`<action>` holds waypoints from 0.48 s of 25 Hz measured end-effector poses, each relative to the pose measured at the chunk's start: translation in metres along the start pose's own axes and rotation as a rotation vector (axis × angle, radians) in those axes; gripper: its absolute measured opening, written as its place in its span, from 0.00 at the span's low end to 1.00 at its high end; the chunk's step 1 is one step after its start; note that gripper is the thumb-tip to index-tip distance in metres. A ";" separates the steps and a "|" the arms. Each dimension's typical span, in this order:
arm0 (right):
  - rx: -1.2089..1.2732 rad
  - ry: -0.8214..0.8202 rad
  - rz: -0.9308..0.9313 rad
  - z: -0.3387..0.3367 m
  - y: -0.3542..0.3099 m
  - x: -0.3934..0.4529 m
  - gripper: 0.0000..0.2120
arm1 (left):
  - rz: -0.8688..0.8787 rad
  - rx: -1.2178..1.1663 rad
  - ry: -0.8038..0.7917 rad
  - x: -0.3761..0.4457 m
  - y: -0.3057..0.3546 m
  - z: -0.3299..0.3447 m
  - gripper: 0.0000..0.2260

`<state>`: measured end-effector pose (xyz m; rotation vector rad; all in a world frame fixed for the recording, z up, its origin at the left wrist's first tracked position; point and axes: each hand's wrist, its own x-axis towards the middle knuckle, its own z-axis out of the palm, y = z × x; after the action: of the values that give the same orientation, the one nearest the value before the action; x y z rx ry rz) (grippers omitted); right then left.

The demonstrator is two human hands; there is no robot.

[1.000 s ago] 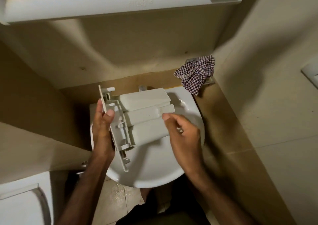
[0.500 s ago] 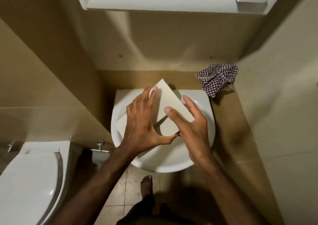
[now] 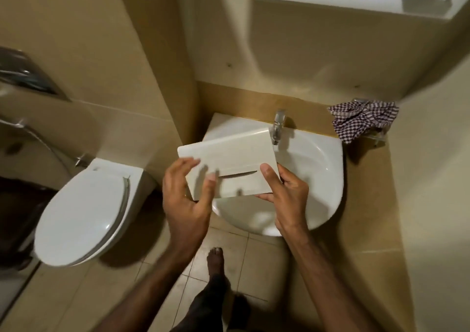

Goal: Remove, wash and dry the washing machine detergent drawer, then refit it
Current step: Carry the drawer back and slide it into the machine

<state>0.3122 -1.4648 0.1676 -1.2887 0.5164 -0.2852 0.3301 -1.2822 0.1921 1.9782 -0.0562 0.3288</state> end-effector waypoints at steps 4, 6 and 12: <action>-0.026 -0.078 -0.066 0.026 0.010 -0.018 0.20 | -0.996 -0.656 0.131 -0.020 -0.007 -0.032 0.14; -0.050 -0.139 -0.105 0.047 0.012 -0.027 0.20 | -1.140 -0.849 0.116 -0.010 -0.009 -0.055 0.19; -0.074 -0.329 -0.150 0.136 0.032 -0.066 0.19 | -1.232 -1.177 0.139 0.008 -0.028 -0.139 0.34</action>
<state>0.3235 -1.3106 0.1763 -1.4159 0.1522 -0.1746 0.3147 -1.1450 0.2228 0.5678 0.8347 -0.3416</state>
